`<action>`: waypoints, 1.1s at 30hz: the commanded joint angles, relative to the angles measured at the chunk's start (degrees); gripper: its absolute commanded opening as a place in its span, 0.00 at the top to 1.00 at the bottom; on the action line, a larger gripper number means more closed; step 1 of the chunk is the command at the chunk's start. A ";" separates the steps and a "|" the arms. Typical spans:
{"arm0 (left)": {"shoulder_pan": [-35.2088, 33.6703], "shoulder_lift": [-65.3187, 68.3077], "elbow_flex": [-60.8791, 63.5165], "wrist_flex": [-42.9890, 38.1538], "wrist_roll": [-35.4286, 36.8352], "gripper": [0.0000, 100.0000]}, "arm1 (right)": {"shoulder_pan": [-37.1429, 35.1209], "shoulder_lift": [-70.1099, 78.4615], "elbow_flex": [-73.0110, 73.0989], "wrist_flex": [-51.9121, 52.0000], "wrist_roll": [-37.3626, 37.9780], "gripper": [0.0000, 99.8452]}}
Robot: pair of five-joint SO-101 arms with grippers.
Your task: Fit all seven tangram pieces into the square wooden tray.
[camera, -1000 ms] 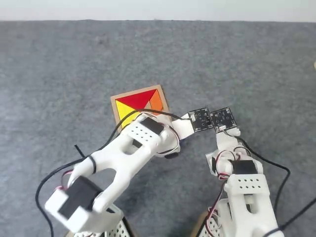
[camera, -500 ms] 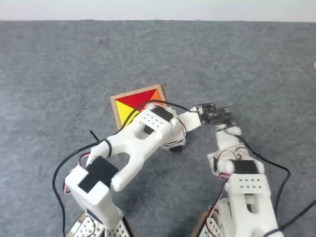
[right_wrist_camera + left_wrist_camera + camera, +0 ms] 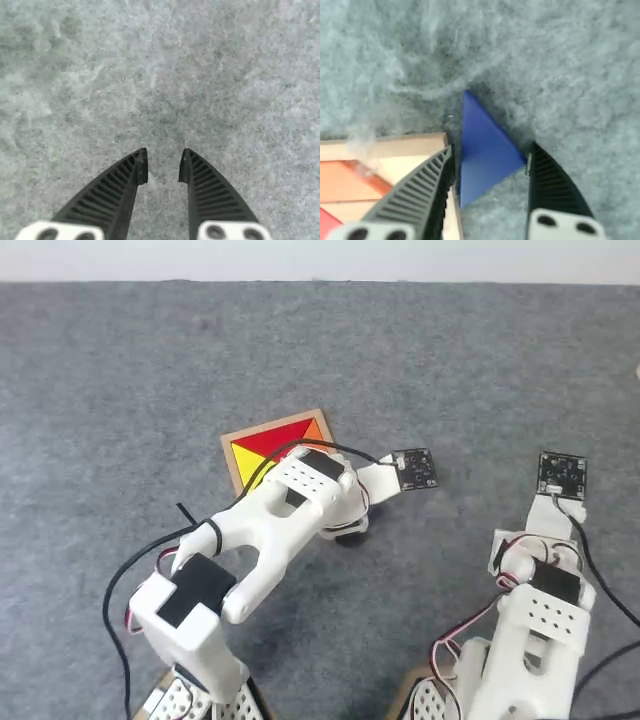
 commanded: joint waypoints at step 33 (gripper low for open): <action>2.29 5.63 -9.98 7.30 13.63 0.77 | 0.57 -1.45 -4.31 0.84 -1.05 0.89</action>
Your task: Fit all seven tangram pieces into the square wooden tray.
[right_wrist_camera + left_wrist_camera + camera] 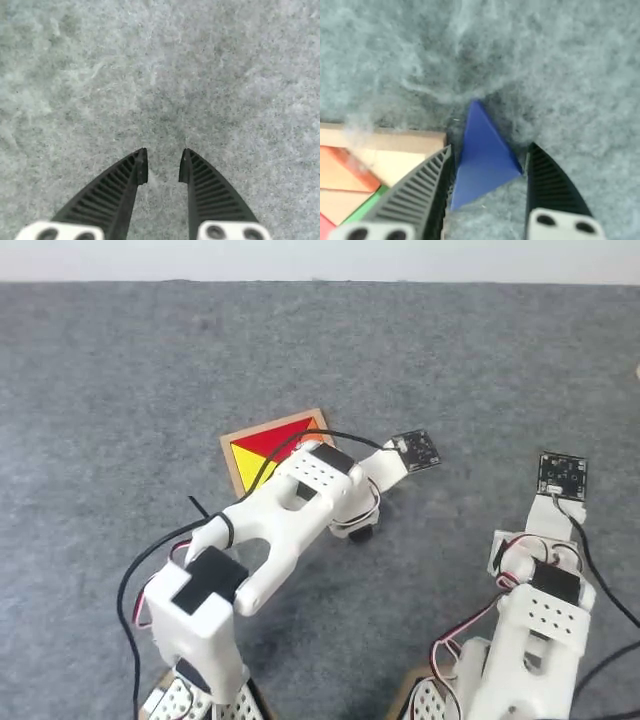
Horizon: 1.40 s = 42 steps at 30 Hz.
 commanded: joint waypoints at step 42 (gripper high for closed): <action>4.22 7.21 -11.12 11.96 -3.96 0.94 | 0.57 -1.45 -4.13 0.31 -0.62 0.89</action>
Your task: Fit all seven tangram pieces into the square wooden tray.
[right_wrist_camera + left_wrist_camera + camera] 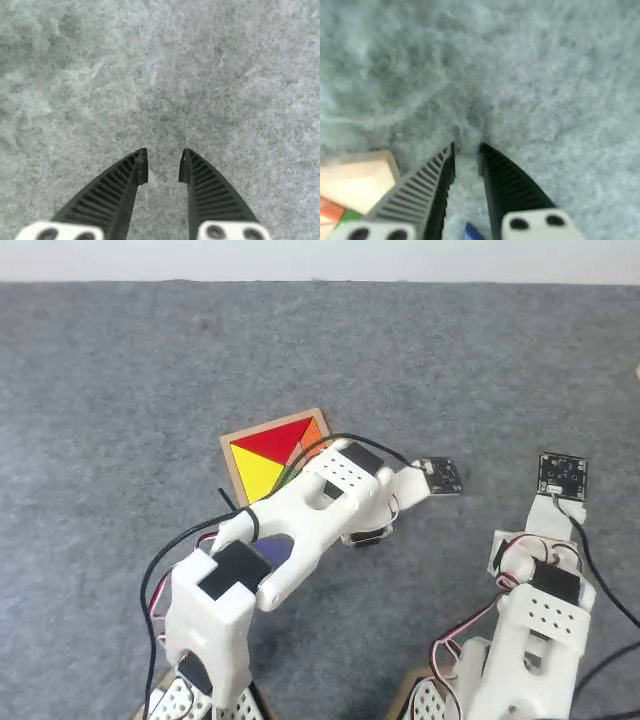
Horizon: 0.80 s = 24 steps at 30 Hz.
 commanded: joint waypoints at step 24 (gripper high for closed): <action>-60.66 -44.31 0.13 8.53 16.35 0.80 | -48.22 2.07 -22.77 17.19 7.91 0.89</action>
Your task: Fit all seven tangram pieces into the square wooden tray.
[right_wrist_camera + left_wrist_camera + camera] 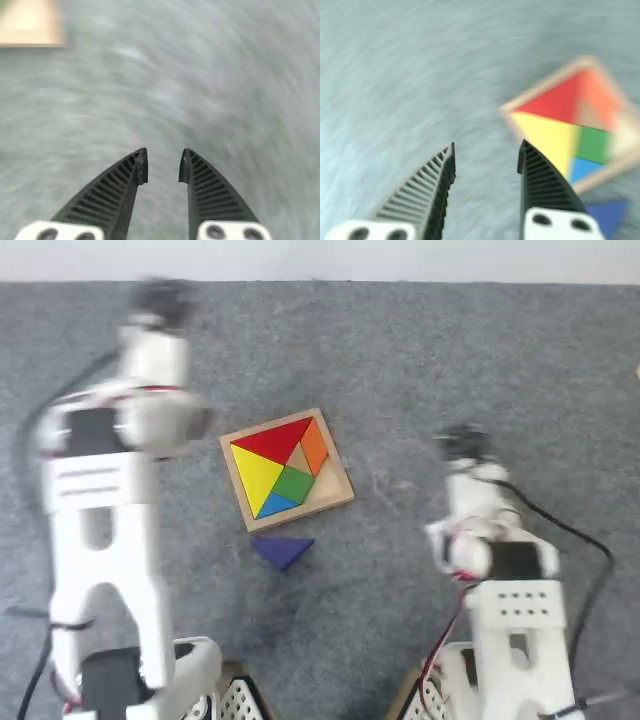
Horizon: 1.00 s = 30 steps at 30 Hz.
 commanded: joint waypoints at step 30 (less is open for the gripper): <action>-43.78 36.13 -16.84 -15.03 -7.12 0.80 | -40.57 62.29 -41.05 -7.87 15.56 0.72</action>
